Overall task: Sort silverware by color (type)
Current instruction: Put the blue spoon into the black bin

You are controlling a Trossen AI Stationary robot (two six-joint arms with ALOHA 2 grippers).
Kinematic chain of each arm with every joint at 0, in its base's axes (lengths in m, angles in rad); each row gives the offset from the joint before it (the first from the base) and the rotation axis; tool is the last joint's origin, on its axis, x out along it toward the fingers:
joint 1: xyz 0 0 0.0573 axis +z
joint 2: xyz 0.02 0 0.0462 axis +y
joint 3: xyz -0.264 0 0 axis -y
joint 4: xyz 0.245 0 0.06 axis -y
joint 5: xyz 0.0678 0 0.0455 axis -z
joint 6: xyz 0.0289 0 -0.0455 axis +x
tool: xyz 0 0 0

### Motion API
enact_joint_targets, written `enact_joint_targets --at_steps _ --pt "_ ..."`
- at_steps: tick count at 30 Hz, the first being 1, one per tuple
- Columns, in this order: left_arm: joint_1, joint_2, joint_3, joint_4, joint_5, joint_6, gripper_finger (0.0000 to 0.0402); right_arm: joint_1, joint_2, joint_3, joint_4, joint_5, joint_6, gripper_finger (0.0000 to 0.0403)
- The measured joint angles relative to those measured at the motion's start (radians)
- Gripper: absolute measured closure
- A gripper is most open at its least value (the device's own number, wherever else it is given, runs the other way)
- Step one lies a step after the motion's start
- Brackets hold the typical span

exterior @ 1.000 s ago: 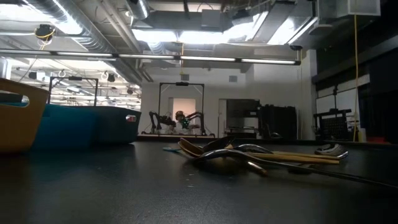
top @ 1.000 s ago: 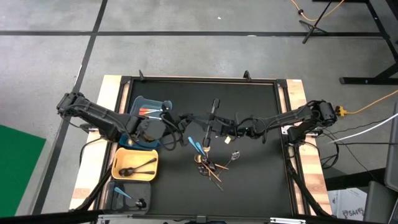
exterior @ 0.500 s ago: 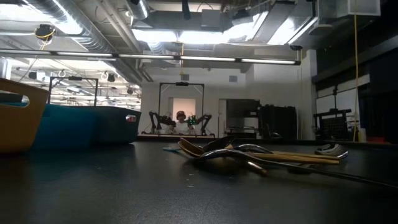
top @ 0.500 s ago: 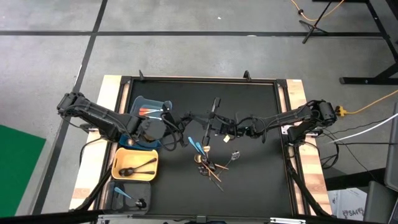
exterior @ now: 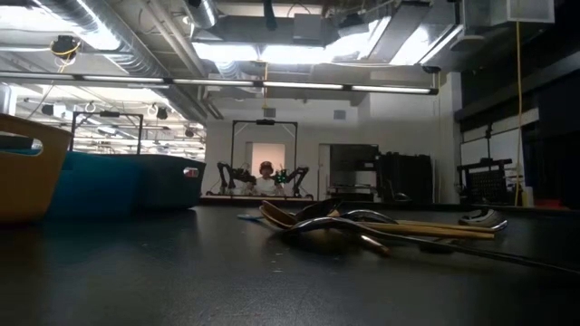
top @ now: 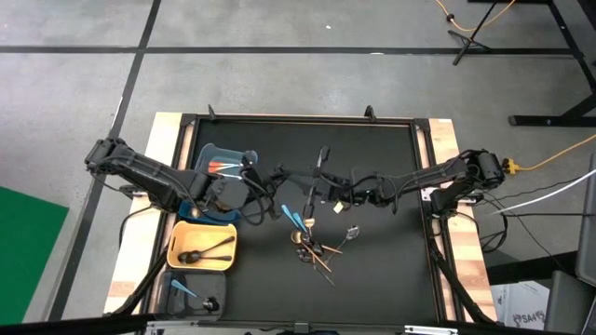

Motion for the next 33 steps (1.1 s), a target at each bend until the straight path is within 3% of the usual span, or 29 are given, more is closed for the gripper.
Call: enact_joint_targets --at_steps 8,15,19,24,27,29,33 --pt "-0.007 -0.003 0.000 -0.043 -0.006 -0.036 0.0401 0.004 -0.005 0.000 -0.088 0.097 0.120 0.0301" --pt "-0.054 -0.003 0.000 -0.188 0.108 -0.224 0.0401 0.004 -0.075 0.000 -0.556 0.075 0.136 0.0288" --pt "-0.089 -0.003 0.000 -0.329 0.290 -0.400 0.0401 0.003 -0.108 0.000 -0.819 0.021 0.203 0.0288" --pt "-0.161 -0.003 0.000 -0.458 0.721 -0.635 0.0401 0.002 -0.110 0.000 -1.027 0.001 0.259 0.0288" --pt "-0.242 -0.003 0.000 -0.491 0.927 -0.766 0.0401 0.002 -0.103 -0.001 -1.089 -0.012 0.264 0.0288" --pt "-0.305 -0.003 0.000 -0.499 1.006 -0.833 0.0401 0.002 -0.100 -0.001 -1.099 -0.027 0.265 0.0288" --pt "-0.427 -0.003 0.000 -0.542 1.028 -0.984 0.0400 0.002 -0.097 -0.001 -1.092 -0.045 0.264 0.0288"
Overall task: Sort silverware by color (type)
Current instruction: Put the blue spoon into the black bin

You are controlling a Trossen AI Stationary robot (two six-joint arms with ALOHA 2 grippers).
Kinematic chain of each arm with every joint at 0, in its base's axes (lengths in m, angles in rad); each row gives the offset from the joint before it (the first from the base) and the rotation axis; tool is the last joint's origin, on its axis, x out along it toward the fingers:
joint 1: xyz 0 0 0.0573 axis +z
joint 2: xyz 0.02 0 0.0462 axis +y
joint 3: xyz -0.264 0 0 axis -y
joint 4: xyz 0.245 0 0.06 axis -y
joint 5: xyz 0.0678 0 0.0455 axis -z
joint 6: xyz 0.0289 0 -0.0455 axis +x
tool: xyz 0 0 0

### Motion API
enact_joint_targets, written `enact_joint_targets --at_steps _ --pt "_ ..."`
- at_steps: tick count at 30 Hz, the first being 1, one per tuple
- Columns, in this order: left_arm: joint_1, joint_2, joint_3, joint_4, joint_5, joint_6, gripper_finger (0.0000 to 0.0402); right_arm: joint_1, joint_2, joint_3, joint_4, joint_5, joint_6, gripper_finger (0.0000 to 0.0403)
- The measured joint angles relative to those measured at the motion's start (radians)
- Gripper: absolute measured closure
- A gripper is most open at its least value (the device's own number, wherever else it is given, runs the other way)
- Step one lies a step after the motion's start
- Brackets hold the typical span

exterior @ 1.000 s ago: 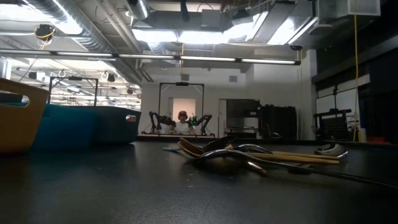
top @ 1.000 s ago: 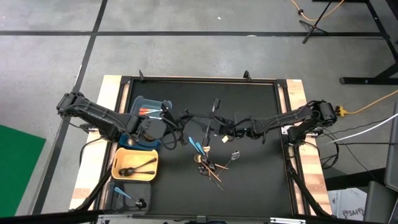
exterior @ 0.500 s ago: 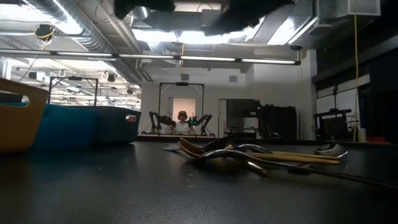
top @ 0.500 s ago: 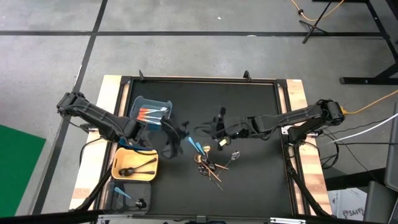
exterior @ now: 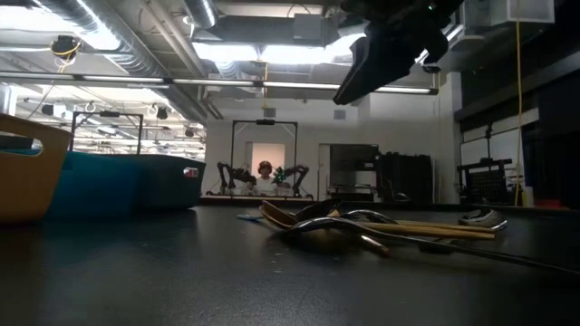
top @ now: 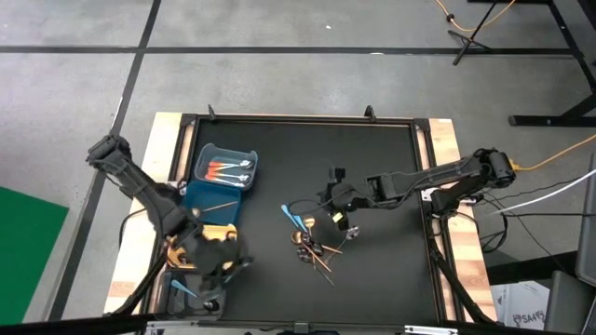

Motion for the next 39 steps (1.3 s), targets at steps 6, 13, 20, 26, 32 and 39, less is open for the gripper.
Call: enact_joint_targets --at_steps 6,13,20,26,32,39 --pt "-0.178 0.000 0.000 -0.140 -0.001 -0.199 0.0396 -0.001 0.000 0.000 0.001 0.000 0.000 0.0288" --pt "-0.306 0.002 -0.036 -0.201 -0.005 -0.306 0.0394 -0.001 0.000 0.000 0.000 0.000 0.000 0.0288" --pt "-0.337 0.044 -0.074 -0.194 0.001 -0.349 0.0393 -0.001 0.000 0.000 0.000 0.000 0.000 0.0288" --pt "-0.337 0.103 -0.088 -0.194 0.001 -0.348 0.0393 -0.001 0.000 0.000 0.000 0.000 0.000 0.0288" --pt "-0.338 0.176 -0.089 -0.194 0.075 -0.348 0.0393 -0.001 0.000 0.000 0.000 0.000 -0.001 0.0288" --pt "-0.355 0.244 -0.089 -0.194 0.096 -0.348 0.0392 -0.001 0.000 0.000 0.000 0.000 -0.001 0.0288"
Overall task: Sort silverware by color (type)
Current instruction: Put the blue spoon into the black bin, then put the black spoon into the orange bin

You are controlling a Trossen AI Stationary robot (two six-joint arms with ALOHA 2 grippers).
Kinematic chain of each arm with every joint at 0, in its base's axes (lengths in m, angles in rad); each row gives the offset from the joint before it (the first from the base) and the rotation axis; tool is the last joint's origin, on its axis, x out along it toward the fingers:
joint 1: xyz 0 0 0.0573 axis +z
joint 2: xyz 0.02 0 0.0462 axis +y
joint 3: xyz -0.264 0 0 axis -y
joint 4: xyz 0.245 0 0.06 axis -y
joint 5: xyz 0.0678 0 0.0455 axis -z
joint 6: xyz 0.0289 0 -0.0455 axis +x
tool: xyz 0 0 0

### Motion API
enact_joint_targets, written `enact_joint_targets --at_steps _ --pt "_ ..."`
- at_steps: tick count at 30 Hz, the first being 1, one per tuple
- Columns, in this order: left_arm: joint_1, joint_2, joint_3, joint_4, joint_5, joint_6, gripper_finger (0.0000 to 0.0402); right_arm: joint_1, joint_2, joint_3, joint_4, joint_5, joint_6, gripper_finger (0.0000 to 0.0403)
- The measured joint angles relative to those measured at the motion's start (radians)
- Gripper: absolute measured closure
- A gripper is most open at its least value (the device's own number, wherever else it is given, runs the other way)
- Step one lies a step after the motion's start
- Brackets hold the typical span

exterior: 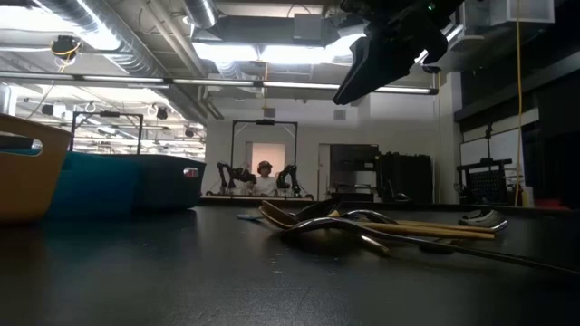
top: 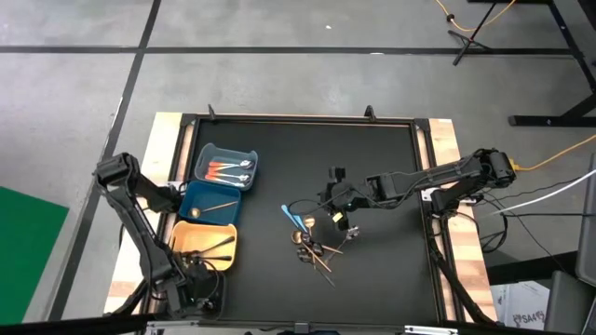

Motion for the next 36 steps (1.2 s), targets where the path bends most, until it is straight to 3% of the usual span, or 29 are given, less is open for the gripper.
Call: enact_joint_targets --at_steps 11,17,22,28,36 --pt "0.000 0.022 0.000 -0.001 -0.001 -0.005 0.0391 0.000 0.000 0.000 0.000 0.000 0.000 0.0288" --pt "0.000 0.022 0.000 -0.020 -0.001 -0.065 0.0365 0.000 0.000 0.000 0.000 -0.015 0.000 0.0288" --pt "0.000 0.022 0.000 -0.021 -0.001 -0.085 0.0343 0.000 0.000 0.001 -0.007 -0.110 0.000 0.0288" --pt "0.000 0.022 0.000 -0.013 0.005 -0.081 0.0344 0.000 0.000 -0.006 -0.076 -0.303 0.000 0.0288" --pt "0.001 0.022 0.032 0.015 0.089 -0.079 0.0346 0.001 0.001 -0.093 -0.081 -0.476 0.000 0.0288"
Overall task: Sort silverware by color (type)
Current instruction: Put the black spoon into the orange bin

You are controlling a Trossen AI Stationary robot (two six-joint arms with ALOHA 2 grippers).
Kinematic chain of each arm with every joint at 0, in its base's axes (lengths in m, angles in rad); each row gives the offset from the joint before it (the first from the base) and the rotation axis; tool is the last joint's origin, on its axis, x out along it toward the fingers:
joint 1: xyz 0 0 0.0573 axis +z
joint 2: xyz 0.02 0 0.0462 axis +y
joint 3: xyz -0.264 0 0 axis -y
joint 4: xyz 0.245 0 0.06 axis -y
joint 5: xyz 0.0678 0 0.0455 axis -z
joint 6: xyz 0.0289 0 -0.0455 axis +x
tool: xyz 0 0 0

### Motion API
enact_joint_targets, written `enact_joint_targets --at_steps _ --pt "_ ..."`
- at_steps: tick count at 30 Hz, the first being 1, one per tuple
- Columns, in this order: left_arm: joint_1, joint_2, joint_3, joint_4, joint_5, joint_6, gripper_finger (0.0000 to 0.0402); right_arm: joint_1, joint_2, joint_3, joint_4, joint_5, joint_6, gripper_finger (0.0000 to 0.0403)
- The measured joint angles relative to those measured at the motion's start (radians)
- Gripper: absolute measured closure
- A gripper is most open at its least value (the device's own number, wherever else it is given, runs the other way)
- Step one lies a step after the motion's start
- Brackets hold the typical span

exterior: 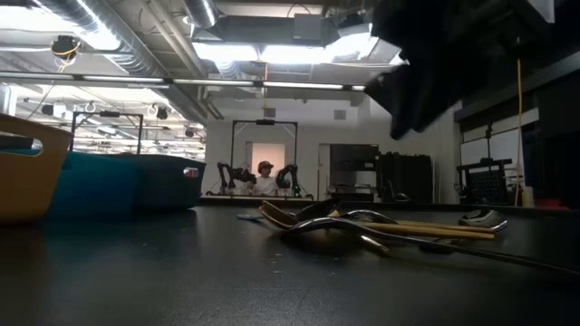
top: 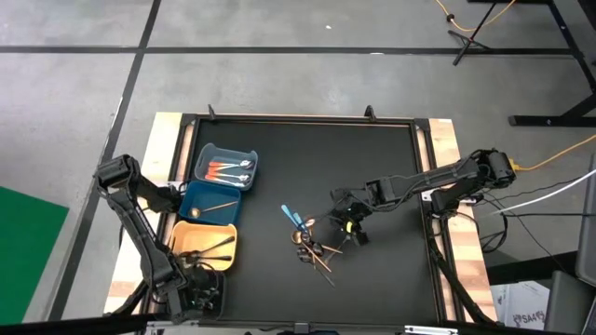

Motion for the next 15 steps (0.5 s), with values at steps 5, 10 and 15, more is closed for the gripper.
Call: enact_joint_targets --at_steps 5,10,15 --pt "0.000 0.000 0.066 0.000 0.000 0.000 0.0346 0.000 0.000 -0.049 0.010 -0.003 0.000 0.0288" --pt "0.023 -0.001 0.119 0.000 -0.132 0.002 0.0346 0.000 0.000 -0.095 0.042 -0.006 0.000 0.0288" --pt "0.104 -0.001 0.152 0.001 -0.368 0.108 0.0346 0.039 0.000 -0.129 0.079 -0.027 -0.001 0.0288"
